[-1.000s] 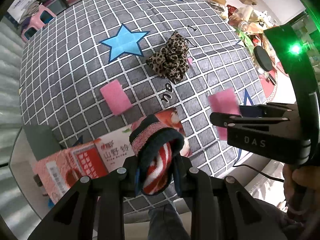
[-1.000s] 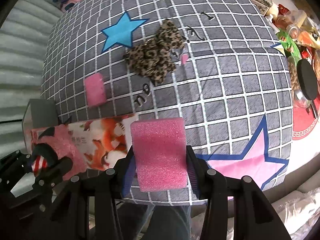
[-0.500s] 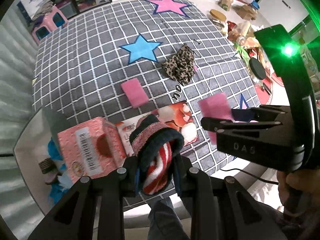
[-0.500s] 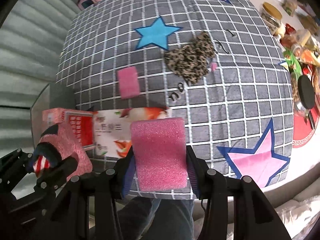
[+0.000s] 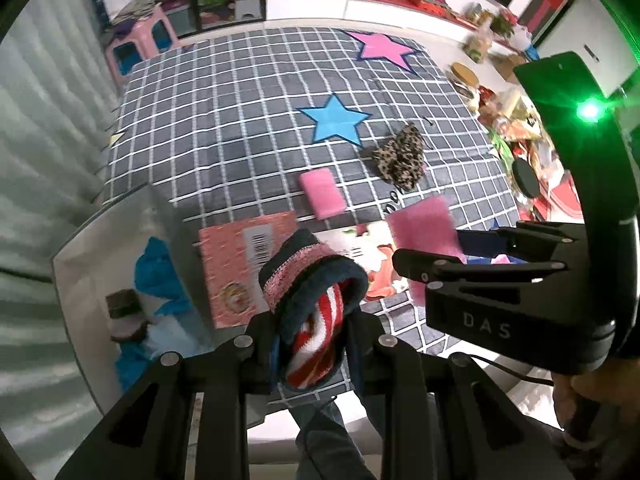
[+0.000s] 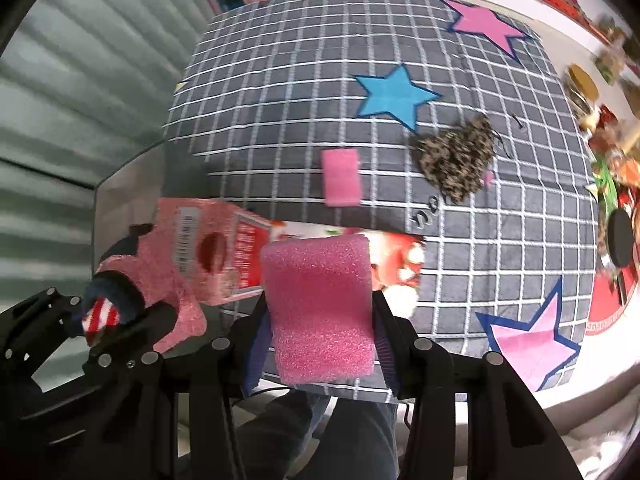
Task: Organize soft objects
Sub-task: 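Carry the striped scrunchie and pink foam block with both tools over the white box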
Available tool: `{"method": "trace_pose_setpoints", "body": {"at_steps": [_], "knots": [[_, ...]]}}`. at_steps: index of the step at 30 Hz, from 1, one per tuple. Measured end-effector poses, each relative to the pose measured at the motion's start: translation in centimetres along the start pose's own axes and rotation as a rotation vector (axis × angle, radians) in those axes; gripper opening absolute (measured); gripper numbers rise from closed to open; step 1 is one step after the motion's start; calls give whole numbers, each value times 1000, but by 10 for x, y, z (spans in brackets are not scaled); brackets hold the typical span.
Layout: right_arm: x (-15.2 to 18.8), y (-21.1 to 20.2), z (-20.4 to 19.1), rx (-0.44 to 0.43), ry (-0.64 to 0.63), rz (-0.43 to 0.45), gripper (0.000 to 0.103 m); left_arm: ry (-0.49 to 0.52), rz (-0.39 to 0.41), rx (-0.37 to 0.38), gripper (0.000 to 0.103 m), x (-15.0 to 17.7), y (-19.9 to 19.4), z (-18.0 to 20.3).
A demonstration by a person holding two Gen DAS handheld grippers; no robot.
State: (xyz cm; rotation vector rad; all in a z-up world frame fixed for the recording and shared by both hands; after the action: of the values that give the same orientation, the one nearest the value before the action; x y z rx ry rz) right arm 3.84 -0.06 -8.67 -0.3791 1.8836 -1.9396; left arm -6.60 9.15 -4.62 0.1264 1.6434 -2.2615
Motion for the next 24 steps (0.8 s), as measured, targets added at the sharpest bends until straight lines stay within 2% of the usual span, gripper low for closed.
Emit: {"method": "trace_pose_setpoints", "body": {"at_steps": [15, 24], "knots": [[-17, -14, -100, -16, -233, 34, 48, -202, 100, -56, 28, 32, -44, -76], [-27, -11, -158, -31, -373, 40, 48, -343, 130, -95, 28, 52, -60, -129]]}}
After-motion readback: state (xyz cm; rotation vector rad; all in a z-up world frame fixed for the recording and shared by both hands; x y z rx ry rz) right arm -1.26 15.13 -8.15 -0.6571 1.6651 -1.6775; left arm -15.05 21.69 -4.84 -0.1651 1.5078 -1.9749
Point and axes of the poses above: each gripper's, at about its wrist camera, not at the fingertips, and y roughly the way its jaws point, z to its right, x to its underside, the point moved 2 cm from there along y, roughly the way its jaws point, and after that the axes turned 10 degrees about x, right-handed, at the moved point
